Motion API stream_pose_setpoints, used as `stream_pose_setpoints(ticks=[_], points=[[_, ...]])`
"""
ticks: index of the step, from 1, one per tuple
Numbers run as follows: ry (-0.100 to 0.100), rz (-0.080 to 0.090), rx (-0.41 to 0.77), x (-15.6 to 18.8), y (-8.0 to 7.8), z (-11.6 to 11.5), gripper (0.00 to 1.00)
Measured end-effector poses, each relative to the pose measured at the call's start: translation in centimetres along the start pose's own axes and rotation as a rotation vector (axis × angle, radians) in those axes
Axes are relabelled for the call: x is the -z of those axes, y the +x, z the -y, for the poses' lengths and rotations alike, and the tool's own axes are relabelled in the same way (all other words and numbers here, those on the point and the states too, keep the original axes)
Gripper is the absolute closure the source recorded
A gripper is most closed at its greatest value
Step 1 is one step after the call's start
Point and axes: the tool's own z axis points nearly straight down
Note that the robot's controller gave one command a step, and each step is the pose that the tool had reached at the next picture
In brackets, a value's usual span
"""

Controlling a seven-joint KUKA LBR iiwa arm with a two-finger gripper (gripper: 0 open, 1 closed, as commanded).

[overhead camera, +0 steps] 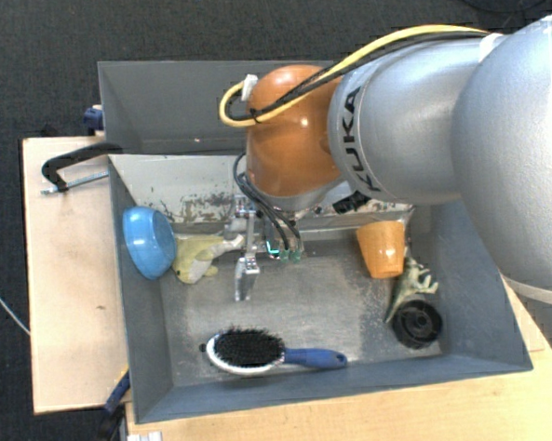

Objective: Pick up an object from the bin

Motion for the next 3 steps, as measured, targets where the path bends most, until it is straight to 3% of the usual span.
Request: stream_pose_setpoints(ticks=[1, 2, 3], points=[[0.001, 0.003, 0.018, -6.0, -1.7, 1.4, 0.00], [-0.001, 0.016, 0.184, -1.8, -1.1, 1.5, 0.00], [0.000, 0.005, 0.117, -7.0, -1.6, 1.6, 0.00]])
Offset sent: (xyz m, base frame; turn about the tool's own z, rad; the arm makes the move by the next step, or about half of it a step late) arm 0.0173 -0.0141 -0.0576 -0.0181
